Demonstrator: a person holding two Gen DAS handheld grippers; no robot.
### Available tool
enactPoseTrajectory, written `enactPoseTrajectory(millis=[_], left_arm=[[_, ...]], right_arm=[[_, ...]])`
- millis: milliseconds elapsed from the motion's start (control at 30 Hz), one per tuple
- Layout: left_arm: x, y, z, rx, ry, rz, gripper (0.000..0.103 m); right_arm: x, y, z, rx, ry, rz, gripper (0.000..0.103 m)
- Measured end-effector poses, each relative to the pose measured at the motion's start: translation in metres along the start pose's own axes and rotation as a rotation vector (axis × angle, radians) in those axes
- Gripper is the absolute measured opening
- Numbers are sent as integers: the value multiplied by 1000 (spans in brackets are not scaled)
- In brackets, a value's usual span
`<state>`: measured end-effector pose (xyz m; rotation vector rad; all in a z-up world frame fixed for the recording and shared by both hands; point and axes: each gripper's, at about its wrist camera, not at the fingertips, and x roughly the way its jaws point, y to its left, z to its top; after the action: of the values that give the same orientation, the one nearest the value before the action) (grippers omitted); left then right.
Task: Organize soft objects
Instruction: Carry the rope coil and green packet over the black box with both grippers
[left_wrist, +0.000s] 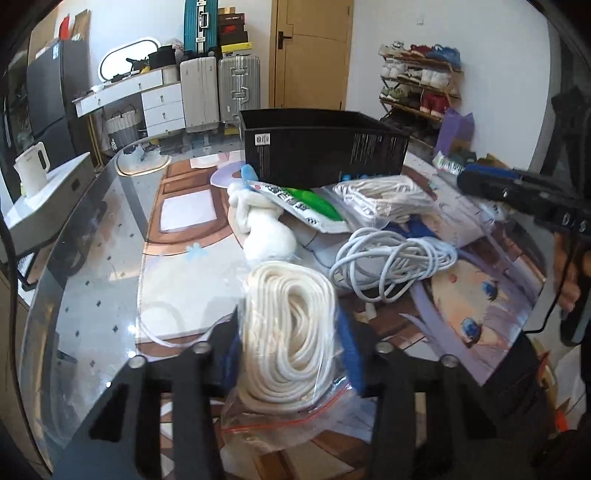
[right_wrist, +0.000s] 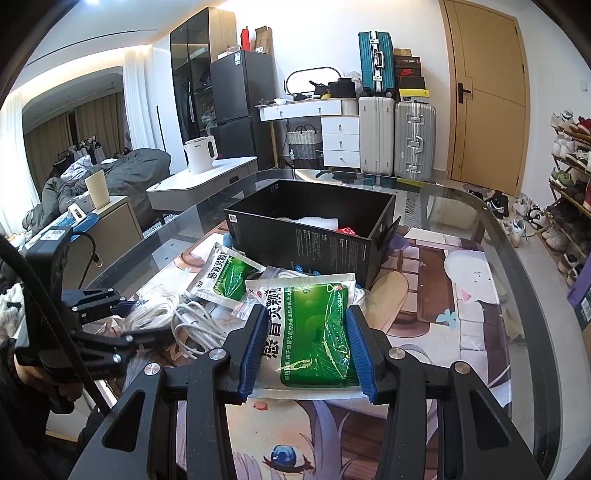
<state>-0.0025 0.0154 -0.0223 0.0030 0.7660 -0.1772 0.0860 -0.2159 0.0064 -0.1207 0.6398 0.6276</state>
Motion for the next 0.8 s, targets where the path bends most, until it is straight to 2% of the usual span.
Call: enactPoseTrajectory(millis=[400, 800], left_arm=[[-35, 12, 24, -47, -110, 11, 36], [-39, 5, 71, -46, -209, -4, 36]], right_arm=[[-7, 5, 7, -14, -25, 8, 44], [-15, 3, 26, -5, -70, 19, 44]])
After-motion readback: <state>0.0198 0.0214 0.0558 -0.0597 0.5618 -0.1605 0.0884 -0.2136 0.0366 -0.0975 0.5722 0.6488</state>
